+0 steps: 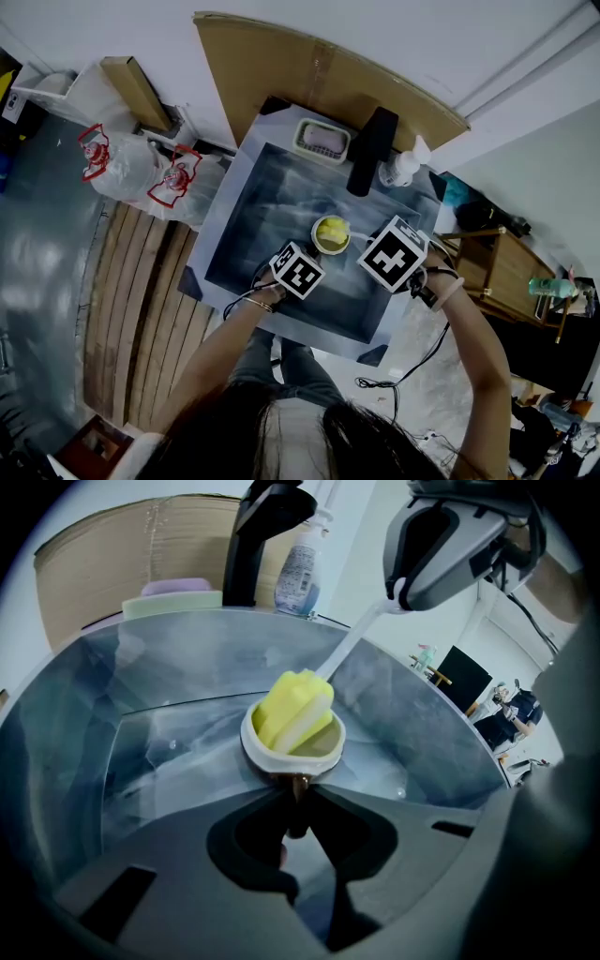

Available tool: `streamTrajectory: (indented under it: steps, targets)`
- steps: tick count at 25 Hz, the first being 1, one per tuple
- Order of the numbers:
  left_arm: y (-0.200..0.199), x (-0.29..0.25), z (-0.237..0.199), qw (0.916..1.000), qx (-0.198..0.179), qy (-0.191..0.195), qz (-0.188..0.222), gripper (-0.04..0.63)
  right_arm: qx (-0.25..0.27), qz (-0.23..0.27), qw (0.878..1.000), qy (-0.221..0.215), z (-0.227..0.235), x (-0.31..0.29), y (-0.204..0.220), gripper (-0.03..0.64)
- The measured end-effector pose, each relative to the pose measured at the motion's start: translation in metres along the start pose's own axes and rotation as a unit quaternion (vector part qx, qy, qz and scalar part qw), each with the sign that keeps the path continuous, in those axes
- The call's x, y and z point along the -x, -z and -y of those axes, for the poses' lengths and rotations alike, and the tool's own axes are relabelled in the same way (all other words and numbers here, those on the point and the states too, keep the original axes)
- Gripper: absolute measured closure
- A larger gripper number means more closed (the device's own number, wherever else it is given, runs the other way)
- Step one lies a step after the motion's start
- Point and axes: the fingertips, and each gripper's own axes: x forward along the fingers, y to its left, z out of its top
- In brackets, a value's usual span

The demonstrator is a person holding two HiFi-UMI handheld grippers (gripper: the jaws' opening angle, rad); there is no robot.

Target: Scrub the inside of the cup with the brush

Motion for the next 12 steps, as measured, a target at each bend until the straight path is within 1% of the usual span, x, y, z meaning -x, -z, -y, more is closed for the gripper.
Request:
streamTrajectory:
  steps: [3, 7, 9, 12]
  targets:
    - [0.000, 0.000, 0.000, 1.0000, 0.000, 0.000, 0.001, 0.526, 0.035, -0.013, 0.999, 0.017, 0.000, -0.001, 0.003, 0.568]
    - [0.000, 0.000, 0.000, 1.0000, 0.000, 0.000, -0.001, 0.526, 0.091, -0.042, 0.994, 0.035, -0.005, -0.003, 0.007, 0.568]
    - [0.000, 0.000, 0.000, 1.0000, 0.000, -0.001, -0.001, 0.526, 0.107, -0.052, 0.992, 0.033, -0.009, -0.004, 0.005, 0.568]
    - [0.000, 0.000, 0.000, 1.0000, 0.000, -0.001, -0.002, 0.526, 0.118, -0.060, 0.991, 0.016, -0.014, -0.002, 0.001, 0.568]
